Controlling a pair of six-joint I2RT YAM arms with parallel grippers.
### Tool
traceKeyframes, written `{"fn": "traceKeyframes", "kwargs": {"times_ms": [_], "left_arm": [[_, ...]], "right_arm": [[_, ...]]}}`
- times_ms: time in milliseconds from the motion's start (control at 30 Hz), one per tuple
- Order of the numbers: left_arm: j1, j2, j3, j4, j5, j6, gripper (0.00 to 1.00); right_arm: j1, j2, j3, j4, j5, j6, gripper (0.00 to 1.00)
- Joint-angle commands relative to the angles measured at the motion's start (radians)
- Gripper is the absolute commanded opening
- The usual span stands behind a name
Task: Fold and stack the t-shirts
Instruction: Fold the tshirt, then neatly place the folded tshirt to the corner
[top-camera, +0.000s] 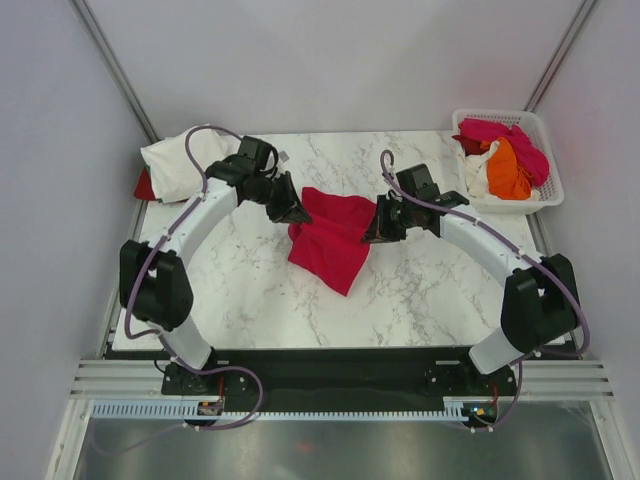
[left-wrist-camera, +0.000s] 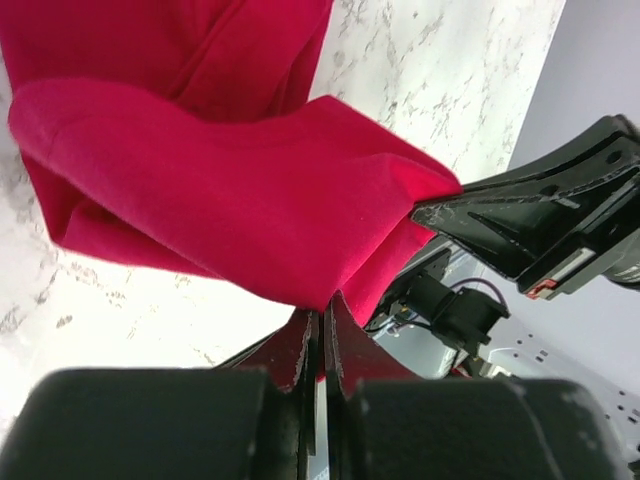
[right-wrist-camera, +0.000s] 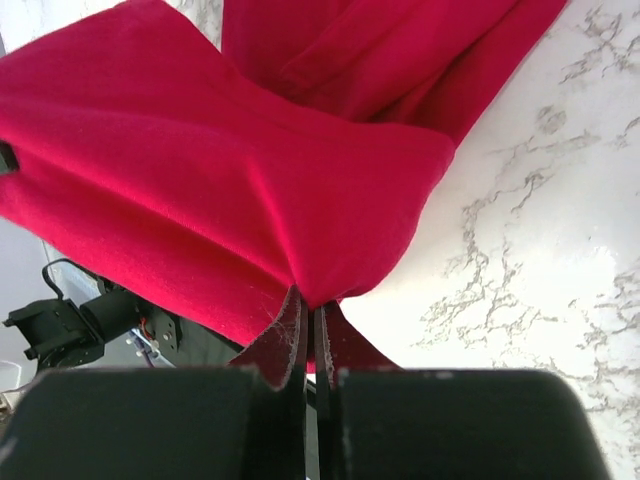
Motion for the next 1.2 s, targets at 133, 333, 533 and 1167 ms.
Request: {"fn": "traceKeyframes", "kwargs": {"times_ms": [133, 333, 533, 1167], "left_arm": [[0.068, 0.302, 0.356, -0.085, 0.177, 0.065, 0.12], [0.159, 0.934, 1.066, -0.126, 0.442, -0.080, 0.97], [0.192, 0.855, 1.069, 0.038, 0.430, -0.196, 1.00], [0.174, 0.584, 0.566, 0.070, 0.183, 0.458, 1.00]], "right_arm": [[-0.127, 0.211, 0.189, 0.013, -0.142, -0.043, 0.02], [-0.266, 0.701, 0.744, -0.095, -0.129, -0.026, 0.83], [-0.273, 0.715, 1.005, -0.230, 0.042, -0.006, 0.98], [-0.190, -0.038, -0.024, 0.023, 0.079, -0.103, 0.98]]}}
